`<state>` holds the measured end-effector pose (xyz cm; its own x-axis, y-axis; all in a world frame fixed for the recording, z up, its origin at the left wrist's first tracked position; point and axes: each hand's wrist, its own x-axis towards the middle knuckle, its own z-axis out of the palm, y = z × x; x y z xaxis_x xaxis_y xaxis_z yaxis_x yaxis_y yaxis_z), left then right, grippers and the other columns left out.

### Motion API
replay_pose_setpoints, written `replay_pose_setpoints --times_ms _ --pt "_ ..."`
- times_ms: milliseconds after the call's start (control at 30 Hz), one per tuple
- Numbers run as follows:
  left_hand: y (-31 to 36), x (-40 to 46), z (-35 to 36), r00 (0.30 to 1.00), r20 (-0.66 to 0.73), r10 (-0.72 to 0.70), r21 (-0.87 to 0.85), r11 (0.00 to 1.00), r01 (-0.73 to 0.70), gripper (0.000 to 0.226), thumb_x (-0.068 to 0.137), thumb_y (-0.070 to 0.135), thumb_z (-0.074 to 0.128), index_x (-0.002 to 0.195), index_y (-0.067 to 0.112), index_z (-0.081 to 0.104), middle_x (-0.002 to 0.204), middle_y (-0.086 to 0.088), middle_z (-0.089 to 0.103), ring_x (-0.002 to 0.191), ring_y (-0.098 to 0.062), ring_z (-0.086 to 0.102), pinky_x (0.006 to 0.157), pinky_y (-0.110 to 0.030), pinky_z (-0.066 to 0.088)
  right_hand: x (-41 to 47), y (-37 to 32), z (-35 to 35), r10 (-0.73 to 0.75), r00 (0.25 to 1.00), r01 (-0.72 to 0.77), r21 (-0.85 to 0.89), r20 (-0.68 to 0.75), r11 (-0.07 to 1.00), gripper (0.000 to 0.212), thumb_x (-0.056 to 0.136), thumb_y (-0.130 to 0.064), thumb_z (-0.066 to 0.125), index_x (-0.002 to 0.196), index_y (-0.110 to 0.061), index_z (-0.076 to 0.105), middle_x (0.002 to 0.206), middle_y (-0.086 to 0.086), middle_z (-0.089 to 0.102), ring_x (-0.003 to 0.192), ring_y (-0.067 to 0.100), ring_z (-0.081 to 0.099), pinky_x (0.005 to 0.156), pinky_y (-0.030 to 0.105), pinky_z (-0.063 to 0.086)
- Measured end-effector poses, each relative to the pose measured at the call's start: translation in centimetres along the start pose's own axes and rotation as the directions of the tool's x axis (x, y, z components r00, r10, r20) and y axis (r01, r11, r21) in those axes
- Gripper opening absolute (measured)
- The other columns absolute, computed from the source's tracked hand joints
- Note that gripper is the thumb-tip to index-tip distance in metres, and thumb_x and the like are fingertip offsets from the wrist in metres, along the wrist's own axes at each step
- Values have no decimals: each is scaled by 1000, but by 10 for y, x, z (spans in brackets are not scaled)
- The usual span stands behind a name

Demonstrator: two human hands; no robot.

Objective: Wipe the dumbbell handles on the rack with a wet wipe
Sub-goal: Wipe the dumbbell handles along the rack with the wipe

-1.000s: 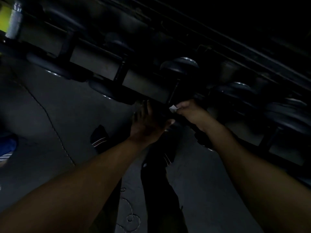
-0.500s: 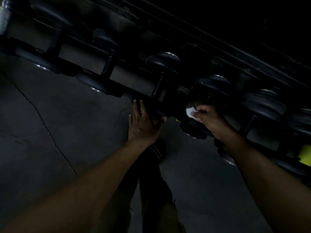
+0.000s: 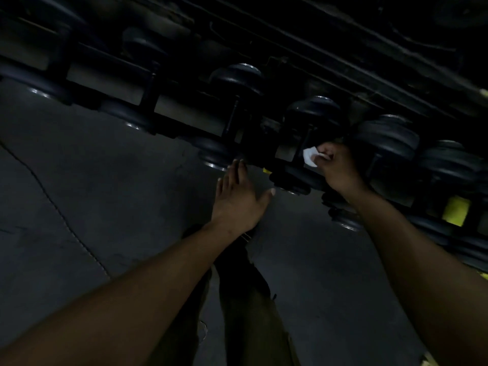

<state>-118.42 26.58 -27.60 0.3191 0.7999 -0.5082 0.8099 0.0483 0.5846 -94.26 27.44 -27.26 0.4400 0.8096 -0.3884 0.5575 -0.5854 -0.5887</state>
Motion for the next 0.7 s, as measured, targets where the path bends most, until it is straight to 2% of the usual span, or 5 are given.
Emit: replay_pose_setpoints --times_ms 233,400,467,600,700 --pt "28 4 32 999 11 39 -13 999 -39 100 91 63 59 159 5 13 164 -15 23 153 -26 19 125 -46 14 15 15 -14 -18 1000 18 4 9 1000 12 91 -8 66 99 1 64 91 5 60 85 16 55 72 25 41" --pt "51 23 60 1000 -10 -17 -37 999 17 104 85 63 65 158 5 18 162 -14 28 152 -26 24 124 -47 17 36 34 -15 -81 993 83 -29 84 996 16 89 -12 65 87 -26 57 86 -7 59 83 14 58 76 30 49" --pt "57 34 75 999 3 -38 -10 999 38 109 85 68 62 159 4 14 164 -15 24 152 -28 23 124 -48 18 45 42 -12 -113 984 126 -89 138 988 13 89 -12 62 91 -23 57 91 -5 58 87 15 57 80 34 49" --pt "80 52 102 986 -27 -166 -8 986 165 124 76 77 63 159 5 6 167 -18 11 153 -34 20 121 -50 24 55 51 -7 -275 909 365 -279 313 888 24 89 -9 60 108 -23 64 106 -4 48 93 11 49 79 23 39" --pt "96 61 114 962 -29 -271 -41 962 270 133 72 78 65 160 8 -5 168 -16 -3 156 -32 4 124 -50 17 57 54 -3 -220 825 361 -186 520 914 24 91 -15 57 85 -36 65 80 -16 51 73 2 54 71 24 45"
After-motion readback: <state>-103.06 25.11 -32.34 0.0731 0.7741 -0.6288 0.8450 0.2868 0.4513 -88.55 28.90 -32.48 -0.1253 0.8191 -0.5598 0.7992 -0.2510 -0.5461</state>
